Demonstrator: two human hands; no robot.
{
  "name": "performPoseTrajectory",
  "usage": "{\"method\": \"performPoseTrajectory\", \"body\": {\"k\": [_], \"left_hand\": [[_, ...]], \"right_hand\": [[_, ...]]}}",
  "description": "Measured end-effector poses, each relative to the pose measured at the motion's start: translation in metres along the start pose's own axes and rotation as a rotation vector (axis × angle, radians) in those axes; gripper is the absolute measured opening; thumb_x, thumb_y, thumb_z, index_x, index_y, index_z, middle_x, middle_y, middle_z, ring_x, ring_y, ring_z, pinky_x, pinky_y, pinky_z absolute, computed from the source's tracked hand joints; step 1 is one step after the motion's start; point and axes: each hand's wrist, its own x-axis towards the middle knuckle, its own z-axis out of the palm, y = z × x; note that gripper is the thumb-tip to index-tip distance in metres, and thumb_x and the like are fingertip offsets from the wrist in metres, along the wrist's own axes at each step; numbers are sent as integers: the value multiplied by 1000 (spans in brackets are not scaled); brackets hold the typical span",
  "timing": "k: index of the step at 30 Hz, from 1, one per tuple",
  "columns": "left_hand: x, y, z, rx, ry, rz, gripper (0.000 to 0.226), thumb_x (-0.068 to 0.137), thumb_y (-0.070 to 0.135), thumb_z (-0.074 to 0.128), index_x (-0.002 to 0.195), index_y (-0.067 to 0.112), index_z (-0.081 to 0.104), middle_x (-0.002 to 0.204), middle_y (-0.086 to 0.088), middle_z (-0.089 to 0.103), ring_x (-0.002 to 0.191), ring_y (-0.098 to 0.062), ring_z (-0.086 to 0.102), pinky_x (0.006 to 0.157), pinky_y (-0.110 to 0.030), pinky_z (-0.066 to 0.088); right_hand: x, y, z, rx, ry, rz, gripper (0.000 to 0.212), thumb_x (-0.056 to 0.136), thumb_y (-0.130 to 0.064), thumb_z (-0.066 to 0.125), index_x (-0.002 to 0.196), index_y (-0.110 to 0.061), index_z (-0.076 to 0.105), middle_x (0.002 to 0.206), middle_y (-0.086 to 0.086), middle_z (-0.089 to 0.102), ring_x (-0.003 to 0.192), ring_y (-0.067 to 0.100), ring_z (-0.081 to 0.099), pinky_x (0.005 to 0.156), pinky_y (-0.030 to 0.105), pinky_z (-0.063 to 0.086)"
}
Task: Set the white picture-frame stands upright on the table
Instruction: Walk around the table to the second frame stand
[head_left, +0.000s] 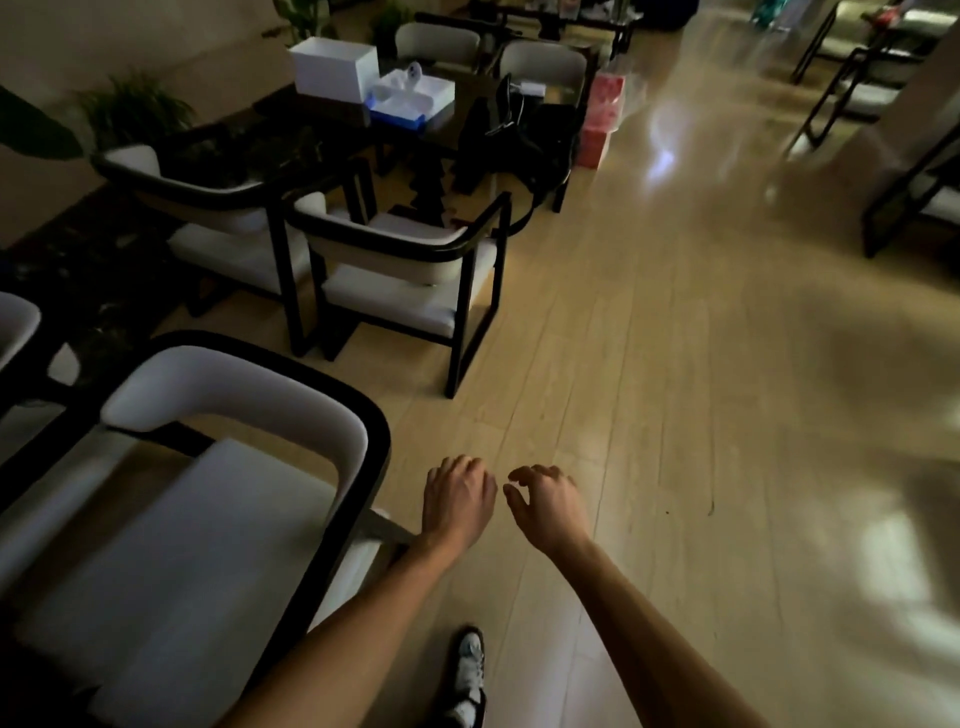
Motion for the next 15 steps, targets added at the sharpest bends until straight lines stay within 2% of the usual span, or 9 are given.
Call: {"method": "performPoseTrajectory", "body": {"k": [6,12,15], "left_hand": [[100,19,-5,10,82,-25,22,96,28,37,92,17,56,101,-4,63,98,-22,54,82,-35,39],[187,8,-3,27,150,-100,28,96,27,42,121,16,48,127,-4,54,114,-19,49,93,-33,42],[236,-6,-2,61,178,-178,28,95,27,42,120,17,50,124,-3,56,112,-18,50,92,-31,40]], "right_hand": [[100,17,-28,-40,-1,-89,29,91,-33,48,116,-23,60,116,1,67,110,23,56,90,36,45],[209,26,-39,-53,-65,-204,30,94,-32,47,120,-21,57,121,1,64,113,22,53,94,35,41],[274,30,-41,-84,-126,-287,31,94,-33,45,121,-21,56,124,0,62,115,20,51,96,33,40]]}}
